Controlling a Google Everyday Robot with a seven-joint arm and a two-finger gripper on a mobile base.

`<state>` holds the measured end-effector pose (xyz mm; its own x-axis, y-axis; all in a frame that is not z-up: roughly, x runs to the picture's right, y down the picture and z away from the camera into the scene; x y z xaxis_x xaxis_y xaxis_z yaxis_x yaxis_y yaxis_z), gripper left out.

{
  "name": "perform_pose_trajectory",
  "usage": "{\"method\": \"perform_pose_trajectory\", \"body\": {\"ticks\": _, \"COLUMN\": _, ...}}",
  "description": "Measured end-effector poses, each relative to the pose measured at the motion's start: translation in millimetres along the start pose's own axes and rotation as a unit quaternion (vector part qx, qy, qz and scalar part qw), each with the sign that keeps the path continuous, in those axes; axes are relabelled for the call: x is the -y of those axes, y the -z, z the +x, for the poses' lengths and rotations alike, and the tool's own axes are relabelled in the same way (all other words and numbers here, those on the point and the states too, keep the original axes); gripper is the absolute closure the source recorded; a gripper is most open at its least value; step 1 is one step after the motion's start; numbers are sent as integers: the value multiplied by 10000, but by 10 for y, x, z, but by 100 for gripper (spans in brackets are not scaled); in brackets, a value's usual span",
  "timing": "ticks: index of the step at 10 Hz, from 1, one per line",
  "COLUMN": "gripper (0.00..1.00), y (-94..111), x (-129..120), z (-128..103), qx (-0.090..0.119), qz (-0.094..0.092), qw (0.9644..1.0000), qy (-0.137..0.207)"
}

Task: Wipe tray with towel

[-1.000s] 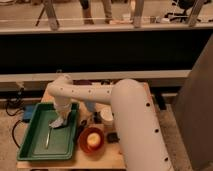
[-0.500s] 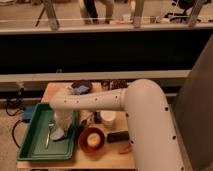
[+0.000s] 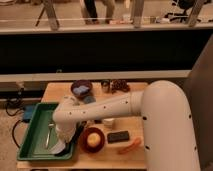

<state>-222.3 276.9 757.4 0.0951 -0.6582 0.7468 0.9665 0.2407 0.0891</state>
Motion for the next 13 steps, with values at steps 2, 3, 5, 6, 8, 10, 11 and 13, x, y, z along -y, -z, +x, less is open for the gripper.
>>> {"method": "perform_pose_trajectory", "body": {"ticks": 2, "gripper": 100, "y": -35, "x": 34, "z": -300, "qx": 133, "qz": 24, "qw": 9996, "qy": 237}}
{"method": "perform_pose_trajectory", "body": {"ticks": 3, "gripper": 100, "y": -43, "x": 48, "z": -377, "qx": 173, "qz": 37, "qw": 9994, "qy": 305}}
{"method": "perform_pose_trajectory", "body": {"ticks": 5, "gripper": 100, "y": -35, "x": 74, "z": -415, "qx": 205, "qz": 72, "qw": 9990, "qy": 402}}
{"method": "perform_pose_trajectory", "body": {"ticks": 6, "gripper": 100, "y": -28, "x": 83, "z": -404, "qx": 205, "qz": 85, "qw": 9989, "qy": 421}}
{"method": "perform_pose_trajectory", "body": {"ticks": 8, "gripper": 100, "y": -17, "x": 102, "z": -335, "qx": 188, "qz": 102, "qw": 9989, "qy": 415}}
{"method": "perform_pose_trajectory", "body": {"ticks": 10, "gripper": 100, "y": -8, "x": 151, "z": -155, "qx": 143, "qz": 110, "qw": 9991, "qy": 372}}
{"method": "perform_pose_trajectory", "body": {"ticks": 11, "gripper": 100, "y": -5, "x": 187, "z": -8, "qx": 117, "qz": 108, "qw": 9993, "qy": 342}}
{"method": "perform_pose_trajectory", "body": {"ticks": 13, "gripper": 100, "y": -11, "x": 278, "z": 294, "qx": 81, "qz": 92, "qw": 9995, "qy": 290}}
